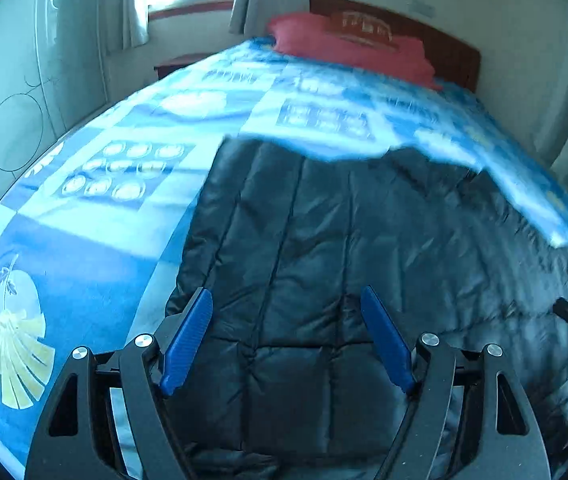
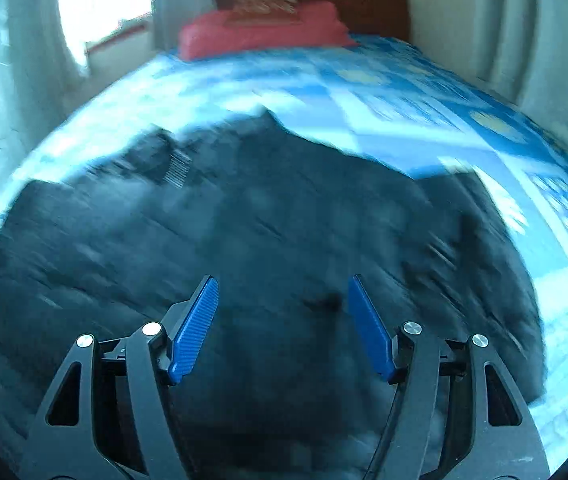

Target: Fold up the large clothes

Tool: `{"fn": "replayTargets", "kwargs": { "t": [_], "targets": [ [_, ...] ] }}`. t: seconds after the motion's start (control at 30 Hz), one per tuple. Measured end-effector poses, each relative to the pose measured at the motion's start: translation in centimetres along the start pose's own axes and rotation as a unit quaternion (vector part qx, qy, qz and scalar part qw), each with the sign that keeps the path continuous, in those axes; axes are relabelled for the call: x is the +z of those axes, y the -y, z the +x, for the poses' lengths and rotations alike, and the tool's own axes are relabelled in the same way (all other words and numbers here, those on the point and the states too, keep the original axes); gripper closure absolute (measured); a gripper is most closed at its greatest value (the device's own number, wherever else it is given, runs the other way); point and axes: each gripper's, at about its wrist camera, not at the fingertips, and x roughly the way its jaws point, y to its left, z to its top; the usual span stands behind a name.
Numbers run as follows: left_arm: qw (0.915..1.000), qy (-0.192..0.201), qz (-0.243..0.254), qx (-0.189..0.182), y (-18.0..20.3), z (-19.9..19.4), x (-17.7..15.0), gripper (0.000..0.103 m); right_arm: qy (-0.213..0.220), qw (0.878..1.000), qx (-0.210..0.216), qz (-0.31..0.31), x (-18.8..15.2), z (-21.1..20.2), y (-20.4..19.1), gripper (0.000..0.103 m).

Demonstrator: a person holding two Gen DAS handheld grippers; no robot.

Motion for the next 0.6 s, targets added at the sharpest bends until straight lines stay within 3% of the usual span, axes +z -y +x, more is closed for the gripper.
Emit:
{"fn": "replayTargets", "kwargs": {
  "t": [0.13,0.3,0.43,0.6],
  "targets": [
    [0.9992,-0.013,0.032,0.02,1.1,1.2,0.1,0.027,0.002,1.0,0.015,0.008,0.1,-0.5,0.5,0.033],
    [0.9999,-0.007,0.011,-0.003,-0.9,-4.3,-1.4,0.027,0.011,0.999,0.028,0.014,-2.2,-7.0,2.4,0.033],
    [0.9998,0.0,0.014,-0.017,-3.9,-9.6,-6.0,0.027,-0.011,1.0,0.023,0.019,-7.3,-12.6,5.7,0.032],
    [0.9991,-0.029,-0.016,-0.026,-8.4,-15.1,-14.0,0.027,-0.045,0.997,-0.001,0.061,-15.2,-18.0,10.5,0.032]
  ]
}}
